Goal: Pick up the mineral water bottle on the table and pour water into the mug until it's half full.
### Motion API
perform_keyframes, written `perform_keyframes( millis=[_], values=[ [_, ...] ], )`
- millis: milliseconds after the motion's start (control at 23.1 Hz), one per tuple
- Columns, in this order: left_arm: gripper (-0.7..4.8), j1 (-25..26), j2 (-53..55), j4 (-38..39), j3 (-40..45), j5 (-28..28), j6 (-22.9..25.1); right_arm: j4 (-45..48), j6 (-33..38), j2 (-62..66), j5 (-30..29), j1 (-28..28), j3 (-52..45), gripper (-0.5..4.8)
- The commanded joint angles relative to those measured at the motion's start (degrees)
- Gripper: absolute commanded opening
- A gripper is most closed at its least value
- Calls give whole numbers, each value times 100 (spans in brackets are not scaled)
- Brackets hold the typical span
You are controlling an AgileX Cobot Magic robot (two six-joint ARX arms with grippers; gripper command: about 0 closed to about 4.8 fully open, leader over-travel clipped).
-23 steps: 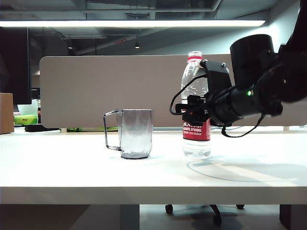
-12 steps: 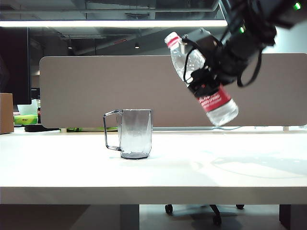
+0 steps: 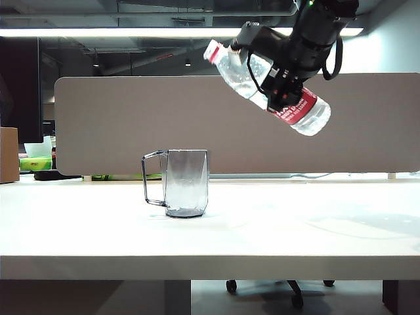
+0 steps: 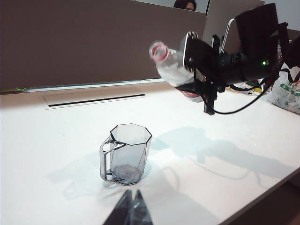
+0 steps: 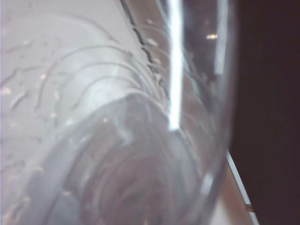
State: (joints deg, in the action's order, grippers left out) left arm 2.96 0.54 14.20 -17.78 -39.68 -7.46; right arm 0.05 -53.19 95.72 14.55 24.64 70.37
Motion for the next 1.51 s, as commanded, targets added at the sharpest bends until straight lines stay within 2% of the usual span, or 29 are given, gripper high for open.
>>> perform_keyframes(
  millis=[43, 216, 605, 778, 994, 1296, 1512],
  values=[
    [-5, -9, 4, -50, -15, -9, 15, 162, -553, 48, 122, 39, 59, 180],
    [-5, -9, 4, -52, -13, -9, 15, 192, -1231, 326, 271, 76, 94, 180],
    [-5, -9, 4, -46, -13, -20, 15, 271, -2050, 804, 697, 304, 205, 180],
    [-5, -9, 4, -48, -13, -20, 15, 385, -2367, 914, 1099, 411, 205, 181],
    [-5, -9, 4, -31, -13, -17, 15, 459, -2380, 914, 1384, 468, 205, 181],
    [-5, -9, 4, -2, -13, -20, 15, 452, -2544, 911, 2343, 470, 205, 190],
    [-5, -9, 4, -2, -13, -20, 15, 474, -2798, 911, 2430, 483, 205, 190]
  ],
)
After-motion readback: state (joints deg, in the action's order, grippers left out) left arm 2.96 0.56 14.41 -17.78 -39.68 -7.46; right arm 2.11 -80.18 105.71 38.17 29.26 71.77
